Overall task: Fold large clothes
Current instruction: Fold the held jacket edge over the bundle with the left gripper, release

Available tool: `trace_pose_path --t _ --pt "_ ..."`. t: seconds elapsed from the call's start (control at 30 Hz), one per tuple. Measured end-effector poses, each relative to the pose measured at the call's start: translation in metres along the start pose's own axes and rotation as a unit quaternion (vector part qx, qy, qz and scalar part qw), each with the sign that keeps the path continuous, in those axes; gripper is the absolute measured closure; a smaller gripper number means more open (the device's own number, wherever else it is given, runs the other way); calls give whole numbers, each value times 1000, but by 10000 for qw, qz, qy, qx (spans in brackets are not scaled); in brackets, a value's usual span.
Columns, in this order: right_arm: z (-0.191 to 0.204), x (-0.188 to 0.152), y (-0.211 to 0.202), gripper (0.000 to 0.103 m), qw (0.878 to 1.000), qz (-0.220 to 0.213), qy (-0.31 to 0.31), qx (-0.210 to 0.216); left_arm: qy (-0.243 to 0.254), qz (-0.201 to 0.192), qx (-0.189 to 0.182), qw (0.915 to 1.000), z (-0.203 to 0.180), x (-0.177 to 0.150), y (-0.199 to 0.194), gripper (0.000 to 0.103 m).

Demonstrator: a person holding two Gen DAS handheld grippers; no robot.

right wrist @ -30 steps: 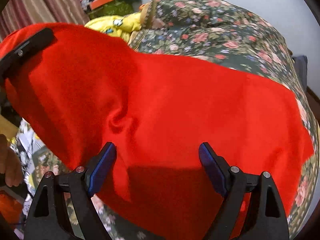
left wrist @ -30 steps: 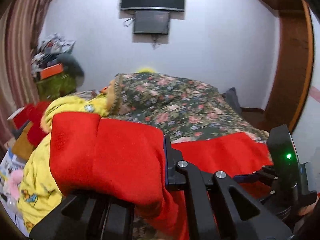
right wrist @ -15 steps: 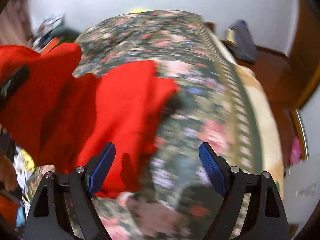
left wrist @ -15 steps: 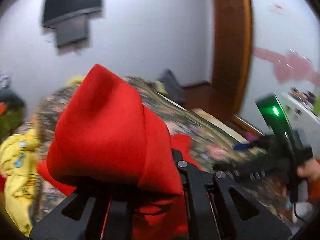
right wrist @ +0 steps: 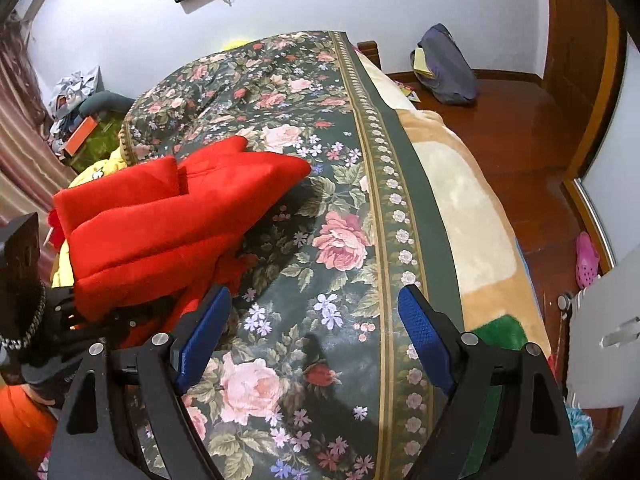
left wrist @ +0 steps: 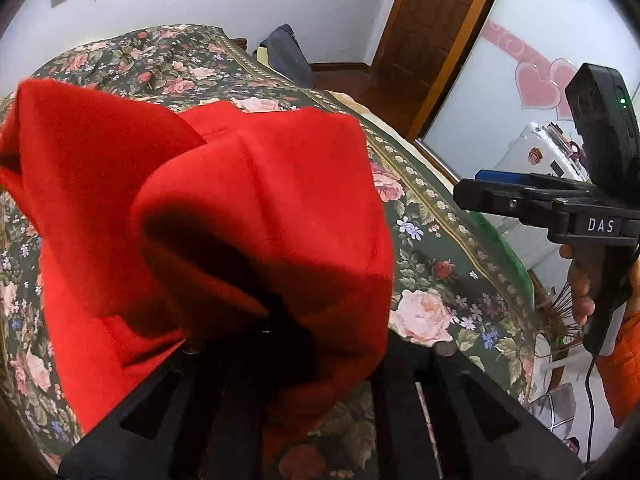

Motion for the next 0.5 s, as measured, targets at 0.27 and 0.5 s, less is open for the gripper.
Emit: trace_pose_path --t 0.27,0.5 --pt "24 3 -19 20 9994 -282 -209 67 306 -303 133 9990 -19 -1 -39 39" --pt "63 11 -37 20 9960 -586 -661 120 -110 -856 519 9949 14 2 -89 26"
Point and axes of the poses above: each gripper's, at about its wrist camera, not at the fingertips, and y roughly the way its jaws point, z to its left, x to its top, the point moved 5 cm from there along y, roughly the way its jaws point, and after that the axes turned 3 degrees about -z, right-handed, at the moved point
